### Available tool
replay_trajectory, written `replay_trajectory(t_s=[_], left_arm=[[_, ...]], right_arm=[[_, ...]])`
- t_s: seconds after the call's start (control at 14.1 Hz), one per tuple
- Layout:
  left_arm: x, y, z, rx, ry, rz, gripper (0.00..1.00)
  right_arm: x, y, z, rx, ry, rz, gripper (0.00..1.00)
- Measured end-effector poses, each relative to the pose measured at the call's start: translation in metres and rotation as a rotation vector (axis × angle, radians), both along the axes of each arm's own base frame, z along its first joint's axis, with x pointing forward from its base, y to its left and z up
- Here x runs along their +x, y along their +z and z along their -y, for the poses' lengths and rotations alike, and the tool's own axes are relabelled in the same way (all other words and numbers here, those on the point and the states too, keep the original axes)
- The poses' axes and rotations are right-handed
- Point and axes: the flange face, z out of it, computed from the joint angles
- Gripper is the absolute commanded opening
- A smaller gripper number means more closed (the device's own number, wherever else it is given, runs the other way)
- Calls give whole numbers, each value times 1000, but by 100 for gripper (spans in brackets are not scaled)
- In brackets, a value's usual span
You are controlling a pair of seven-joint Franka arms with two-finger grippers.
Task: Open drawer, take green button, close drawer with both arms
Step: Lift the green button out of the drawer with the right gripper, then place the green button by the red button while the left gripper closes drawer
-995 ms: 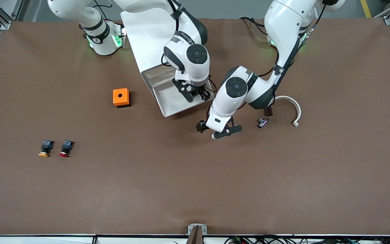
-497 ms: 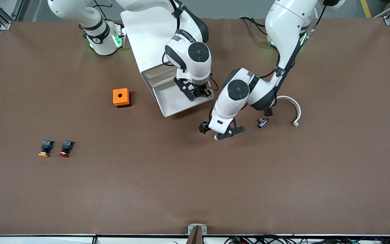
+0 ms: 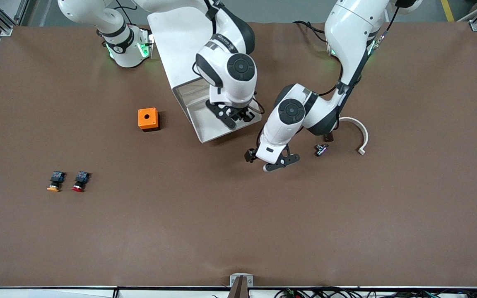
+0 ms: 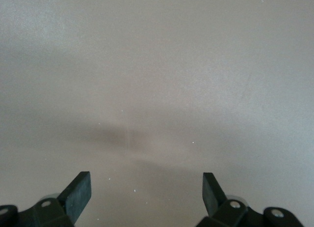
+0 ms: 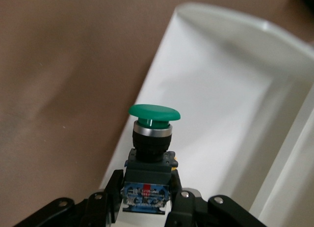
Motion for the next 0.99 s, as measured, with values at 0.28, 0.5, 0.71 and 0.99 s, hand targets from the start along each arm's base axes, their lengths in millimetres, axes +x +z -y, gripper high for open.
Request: replay_trajectory(t_s=[0.28,0.5,0.71,0.99], left_arm=[[-1,1,1,10,28,-23,100],[-6,-3,7,21,65,-39,100],[-17,-6,20,25,45,-44,100],[-43,-8,47,31,14,-53,100]], right_arm=[[66,20,62,16,144,6,0],[114,21,130,9,242,-11,0],[154,13,205,14,304,-34,0],[182,-21,305,-2,382,6,0]])
